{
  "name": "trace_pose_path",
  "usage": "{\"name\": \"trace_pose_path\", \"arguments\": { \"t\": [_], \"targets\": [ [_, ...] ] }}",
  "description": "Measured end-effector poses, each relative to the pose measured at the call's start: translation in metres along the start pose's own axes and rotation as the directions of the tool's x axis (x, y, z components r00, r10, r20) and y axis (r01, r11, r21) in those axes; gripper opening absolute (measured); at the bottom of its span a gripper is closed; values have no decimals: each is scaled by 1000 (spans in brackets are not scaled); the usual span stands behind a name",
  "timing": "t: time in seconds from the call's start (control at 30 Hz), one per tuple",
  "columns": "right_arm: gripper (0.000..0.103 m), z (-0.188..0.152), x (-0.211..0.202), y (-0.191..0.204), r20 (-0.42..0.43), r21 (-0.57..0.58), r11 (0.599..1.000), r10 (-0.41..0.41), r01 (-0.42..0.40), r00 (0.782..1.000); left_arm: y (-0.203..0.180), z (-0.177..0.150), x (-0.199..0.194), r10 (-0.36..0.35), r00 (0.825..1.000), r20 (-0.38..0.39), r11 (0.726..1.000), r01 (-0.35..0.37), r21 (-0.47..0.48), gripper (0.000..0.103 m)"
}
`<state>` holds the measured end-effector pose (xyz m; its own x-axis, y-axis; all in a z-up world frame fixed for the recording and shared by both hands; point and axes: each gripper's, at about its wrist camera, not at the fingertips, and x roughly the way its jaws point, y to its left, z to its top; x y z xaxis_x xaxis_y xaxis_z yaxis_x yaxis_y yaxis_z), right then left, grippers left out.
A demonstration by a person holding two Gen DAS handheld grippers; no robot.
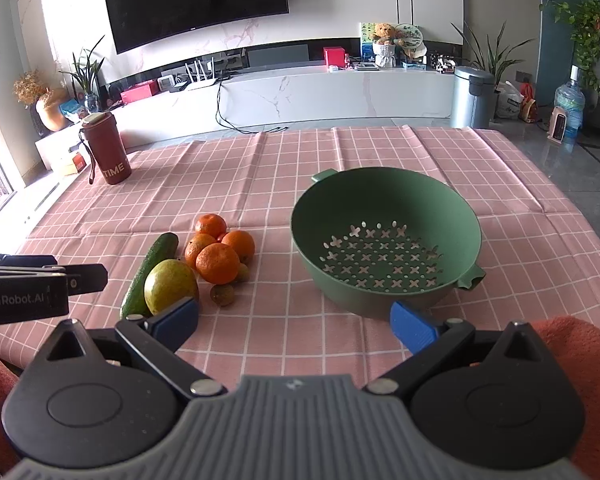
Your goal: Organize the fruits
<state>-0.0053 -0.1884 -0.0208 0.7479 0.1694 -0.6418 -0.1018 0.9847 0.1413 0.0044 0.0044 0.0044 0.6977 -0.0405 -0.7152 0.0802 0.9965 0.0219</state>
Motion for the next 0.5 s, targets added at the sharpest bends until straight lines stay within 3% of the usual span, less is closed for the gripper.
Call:
{"name": "trace_pose_path", "arguments": {
  "t": [0.27,0.5],
  "targets": [
    [97,1,6,5,12,-41,998,57,-56,998,11,2,7,-50,999,-10,999,49,-7,75],
    [62,8,26,16,3,-153,979,136,-134,991,26,6,34,-152,986,-73,988,151,-10,70]
  ]
}}
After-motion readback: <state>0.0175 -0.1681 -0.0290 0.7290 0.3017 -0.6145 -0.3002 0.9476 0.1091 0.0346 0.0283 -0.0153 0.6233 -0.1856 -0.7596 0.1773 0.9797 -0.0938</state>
